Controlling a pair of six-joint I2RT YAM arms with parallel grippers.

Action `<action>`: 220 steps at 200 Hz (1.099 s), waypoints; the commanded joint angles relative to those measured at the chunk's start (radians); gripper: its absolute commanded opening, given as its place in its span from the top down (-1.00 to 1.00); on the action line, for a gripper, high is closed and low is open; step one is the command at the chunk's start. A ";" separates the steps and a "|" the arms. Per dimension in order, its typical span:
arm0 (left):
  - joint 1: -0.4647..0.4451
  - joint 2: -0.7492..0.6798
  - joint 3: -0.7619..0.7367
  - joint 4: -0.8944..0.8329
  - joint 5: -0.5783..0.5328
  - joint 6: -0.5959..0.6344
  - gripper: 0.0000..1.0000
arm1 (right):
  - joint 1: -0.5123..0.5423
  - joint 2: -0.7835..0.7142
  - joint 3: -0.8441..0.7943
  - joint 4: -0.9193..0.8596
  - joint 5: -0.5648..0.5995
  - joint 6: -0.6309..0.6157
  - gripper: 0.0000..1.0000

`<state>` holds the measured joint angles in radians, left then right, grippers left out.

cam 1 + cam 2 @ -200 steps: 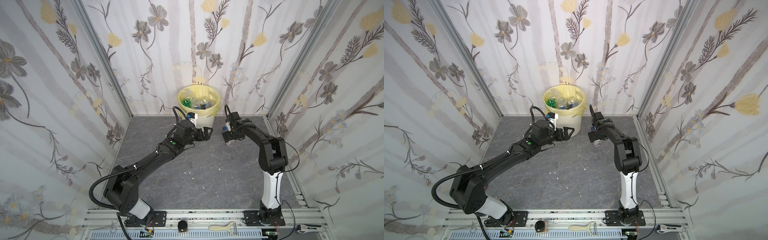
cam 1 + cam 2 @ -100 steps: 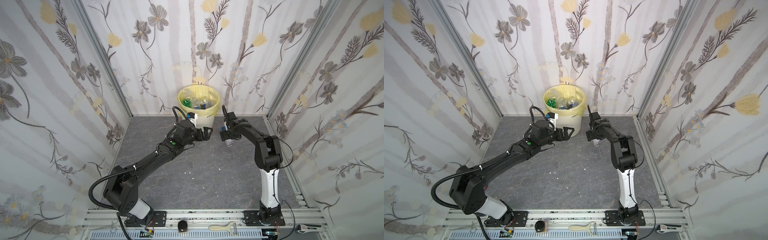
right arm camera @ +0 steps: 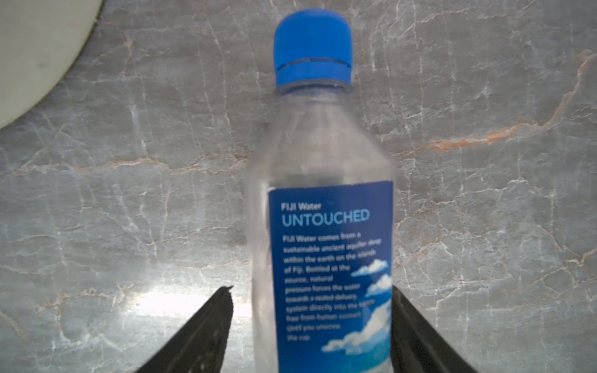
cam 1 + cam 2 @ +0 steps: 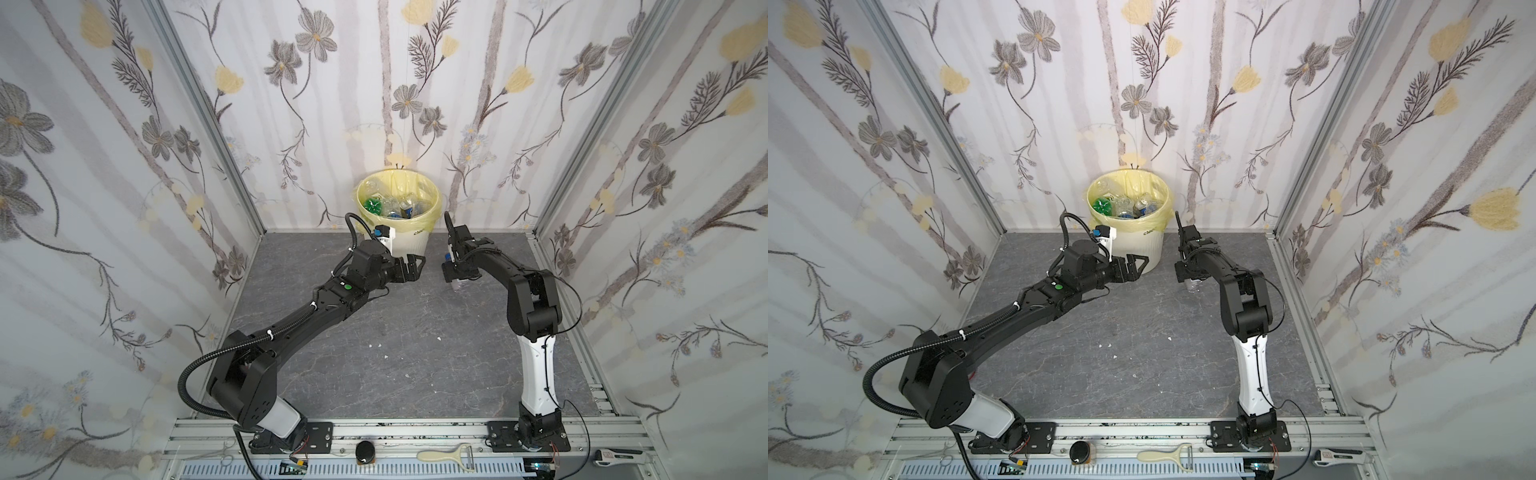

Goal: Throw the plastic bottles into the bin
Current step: 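Close the right gripper around the blue-cap Fiji bottle's middle, then lift the Fiji bottle upright with the right gripper above the bin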

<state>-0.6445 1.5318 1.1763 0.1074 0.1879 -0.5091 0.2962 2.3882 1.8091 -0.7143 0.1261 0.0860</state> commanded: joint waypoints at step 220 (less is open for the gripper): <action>-0.018 -0.115 0.012 -0.014 -0.069 0.065 -1.00 | -0.005 -0.454 -0.105 0.099 -0.107 0.098 -0.03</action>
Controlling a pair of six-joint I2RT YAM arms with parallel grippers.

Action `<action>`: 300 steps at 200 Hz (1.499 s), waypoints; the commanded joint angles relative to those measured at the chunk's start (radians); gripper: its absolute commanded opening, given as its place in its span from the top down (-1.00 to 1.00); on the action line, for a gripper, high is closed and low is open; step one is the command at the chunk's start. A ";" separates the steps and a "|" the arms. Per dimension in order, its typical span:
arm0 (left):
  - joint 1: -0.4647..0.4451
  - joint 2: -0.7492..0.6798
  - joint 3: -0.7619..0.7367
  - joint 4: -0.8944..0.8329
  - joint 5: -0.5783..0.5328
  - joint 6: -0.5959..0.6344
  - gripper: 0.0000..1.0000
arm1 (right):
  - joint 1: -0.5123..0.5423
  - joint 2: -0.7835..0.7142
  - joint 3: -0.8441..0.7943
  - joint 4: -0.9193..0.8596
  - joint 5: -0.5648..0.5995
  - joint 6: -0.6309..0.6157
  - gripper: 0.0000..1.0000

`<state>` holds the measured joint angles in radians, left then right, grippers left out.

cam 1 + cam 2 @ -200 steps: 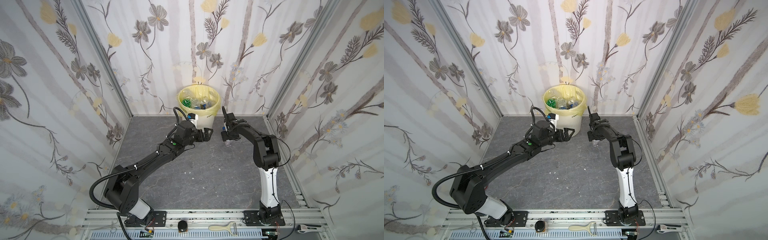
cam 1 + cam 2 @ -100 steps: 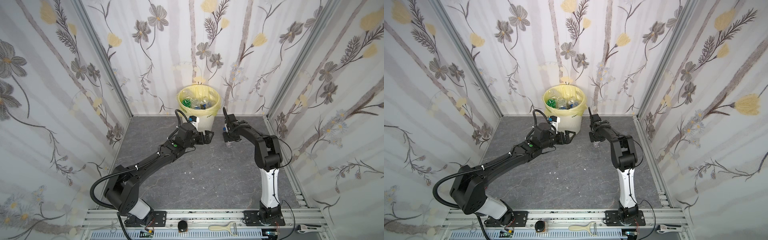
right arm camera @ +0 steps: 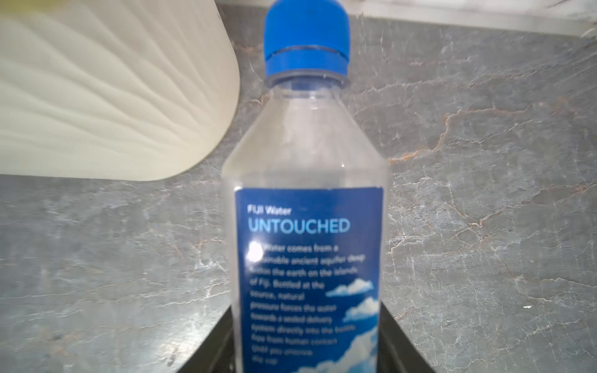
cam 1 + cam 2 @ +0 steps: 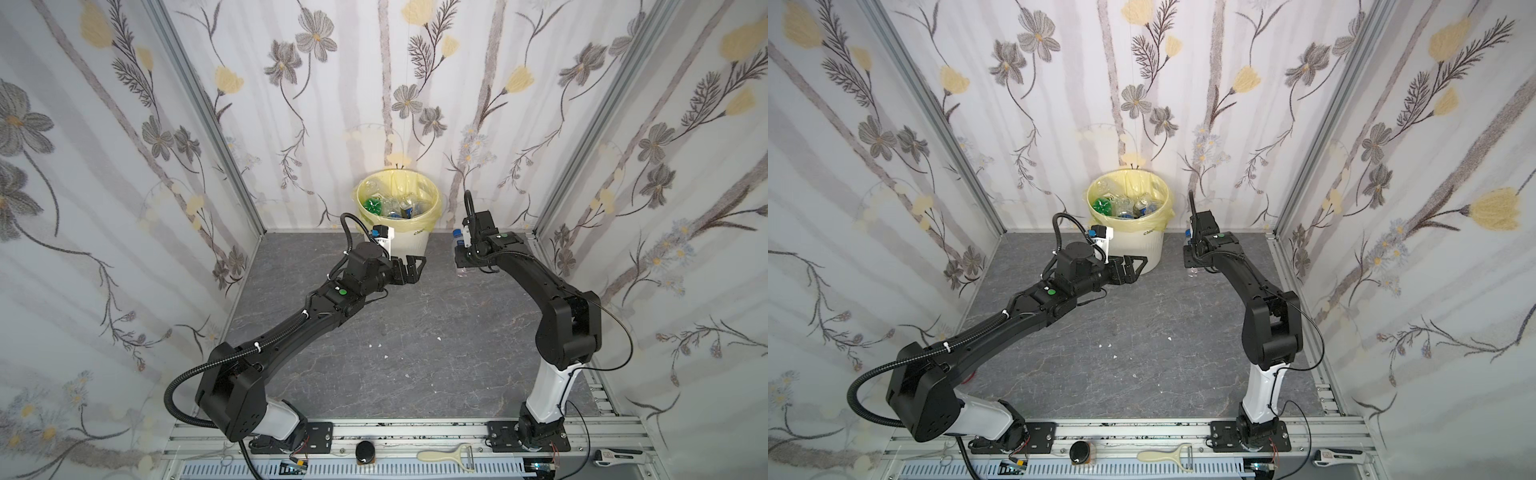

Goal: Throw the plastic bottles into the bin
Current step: 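Lift the Fiji bottle upright with the right gripper above the bin, then open the right gripper over the bin to drop the Fiji bottle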

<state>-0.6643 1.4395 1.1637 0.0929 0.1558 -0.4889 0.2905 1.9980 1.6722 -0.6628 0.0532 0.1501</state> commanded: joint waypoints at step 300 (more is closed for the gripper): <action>0.126 -0.205 0.098 -0.093 -0.123 0.205 -1.00 | 0.108 0.228 0.874 0.235 -0.127 0.399 -0.99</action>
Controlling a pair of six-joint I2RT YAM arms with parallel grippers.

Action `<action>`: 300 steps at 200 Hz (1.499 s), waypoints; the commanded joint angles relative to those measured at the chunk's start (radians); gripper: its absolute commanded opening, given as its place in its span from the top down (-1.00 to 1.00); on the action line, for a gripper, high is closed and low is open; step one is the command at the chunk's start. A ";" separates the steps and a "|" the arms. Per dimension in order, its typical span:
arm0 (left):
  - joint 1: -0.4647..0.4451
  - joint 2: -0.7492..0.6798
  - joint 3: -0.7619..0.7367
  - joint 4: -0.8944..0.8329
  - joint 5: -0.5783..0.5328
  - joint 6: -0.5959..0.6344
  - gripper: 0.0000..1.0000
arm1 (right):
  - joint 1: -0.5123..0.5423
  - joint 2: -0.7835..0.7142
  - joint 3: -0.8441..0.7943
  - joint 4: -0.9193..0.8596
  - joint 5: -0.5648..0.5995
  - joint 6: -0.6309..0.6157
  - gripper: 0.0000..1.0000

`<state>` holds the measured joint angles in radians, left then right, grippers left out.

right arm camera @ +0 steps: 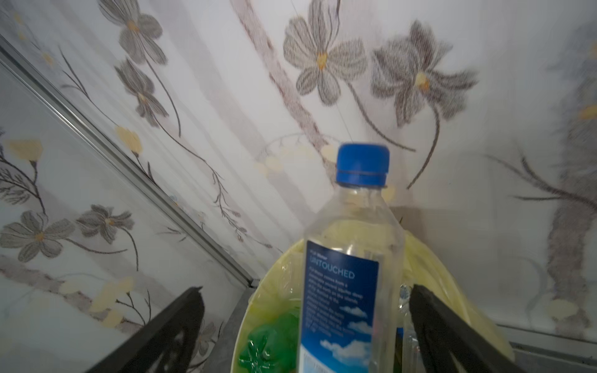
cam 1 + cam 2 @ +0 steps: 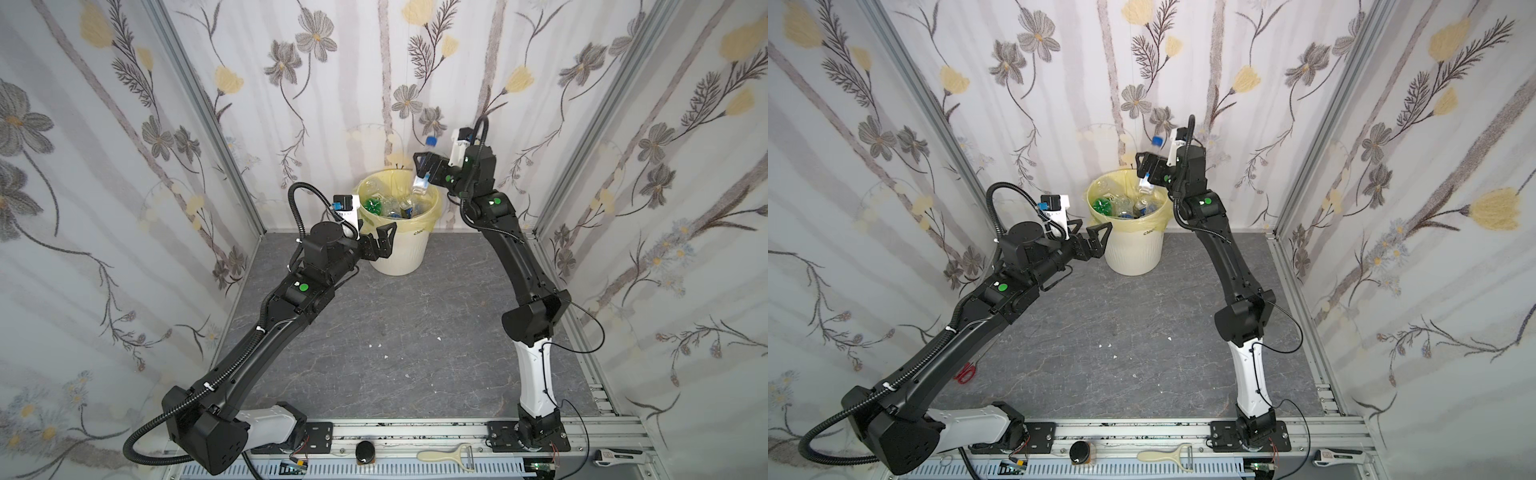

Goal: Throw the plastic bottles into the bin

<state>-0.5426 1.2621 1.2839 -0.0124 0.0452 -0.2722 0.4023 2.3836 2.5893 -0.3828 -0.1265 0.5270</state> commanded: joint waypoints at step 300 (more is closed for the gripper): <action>0.177 -0.112 -0.190 0.047 -0.357 0.055 -1.00 | -0.165 -0.797 -1.091 0.217 0.276 -0.154 -0.99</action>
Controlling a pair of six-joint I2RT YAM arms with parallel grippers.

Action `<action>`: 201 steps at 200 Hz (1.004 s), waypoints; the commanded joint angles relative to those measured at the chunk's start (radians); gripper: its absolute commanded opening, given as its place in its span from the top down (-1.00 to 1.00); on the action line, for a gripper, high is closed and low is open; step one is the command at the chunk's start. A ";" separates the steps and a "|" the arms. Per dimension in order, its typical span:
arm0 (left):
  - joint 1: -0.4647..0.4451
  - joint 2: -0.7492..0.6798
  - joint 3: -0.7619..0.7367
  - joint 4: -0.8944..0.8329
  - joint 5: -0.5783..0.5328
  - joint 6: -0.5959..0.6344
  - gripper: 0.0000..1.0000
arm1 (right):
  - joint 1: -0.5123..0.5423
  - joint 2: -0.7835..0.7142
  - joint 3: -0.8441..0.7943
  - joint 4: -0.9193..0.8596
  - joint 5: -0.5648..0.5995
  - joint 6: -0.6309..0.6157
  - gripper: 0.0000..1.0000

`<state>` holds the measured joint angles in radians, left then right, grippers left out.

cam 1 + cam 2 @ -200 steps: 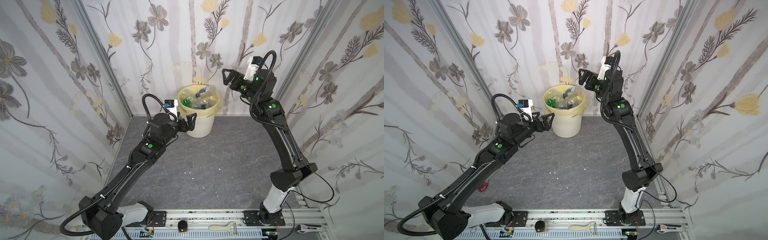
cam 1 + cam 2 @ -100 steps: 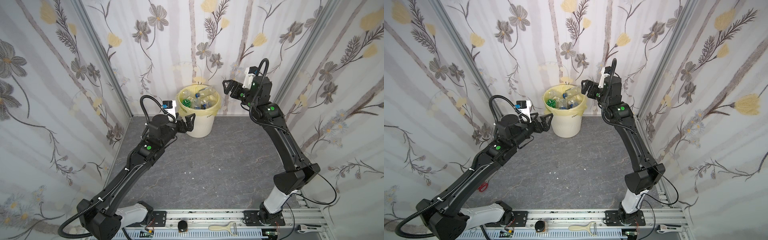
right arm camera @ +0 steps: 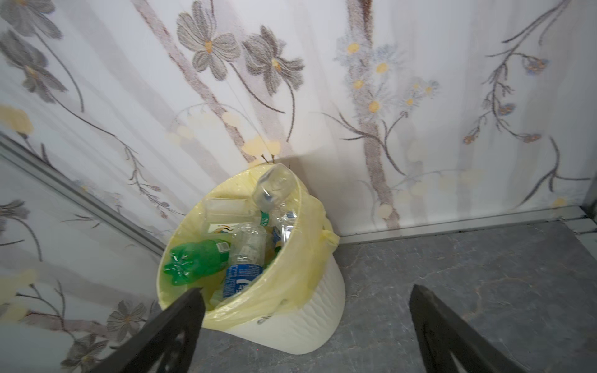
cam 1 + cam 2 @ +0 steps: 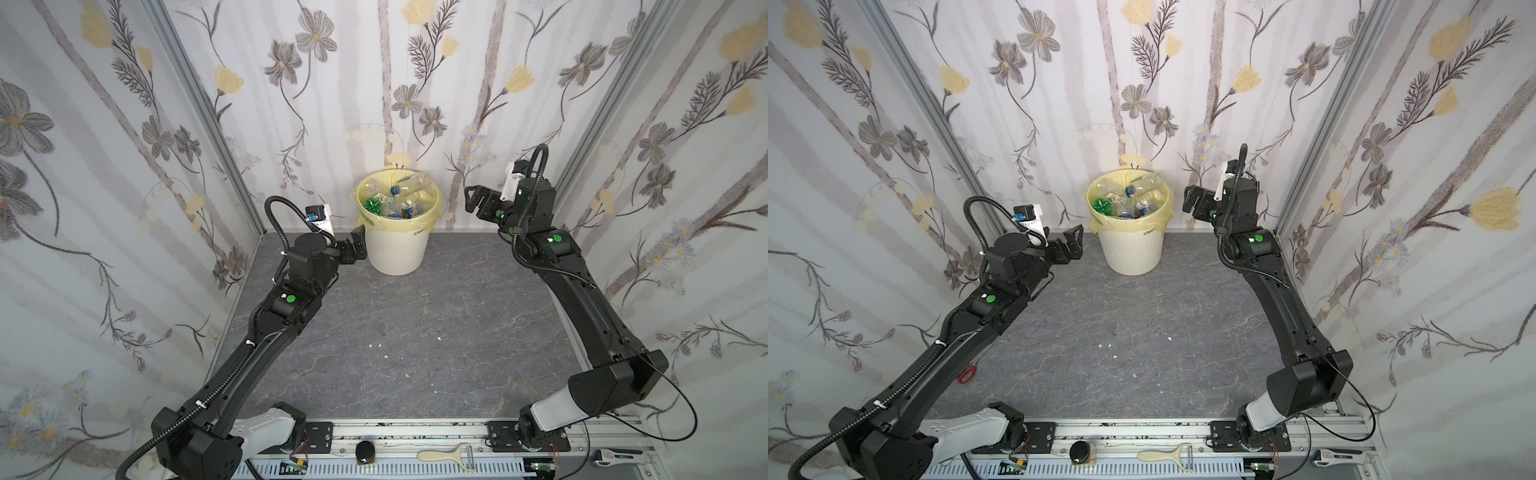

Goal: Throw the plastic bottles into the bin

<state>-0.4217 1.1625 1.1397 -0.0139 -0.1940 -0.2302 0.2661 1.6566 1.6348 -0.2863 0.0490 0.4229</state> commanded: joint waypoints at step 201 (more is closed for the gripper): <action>0.378 0.364 -0.794 1.103 -0.157 0.102 -1.00 | -0.128 -0.270 -1.198 1.050 0.455 -0.323 -0.99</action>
<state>-0.0505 1.5154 0.4076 0.8227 -0.4141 -0.1741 0.1371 1.3624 0.4694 0.5568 0.4713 0.1669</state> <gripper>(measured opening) 0.998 0.996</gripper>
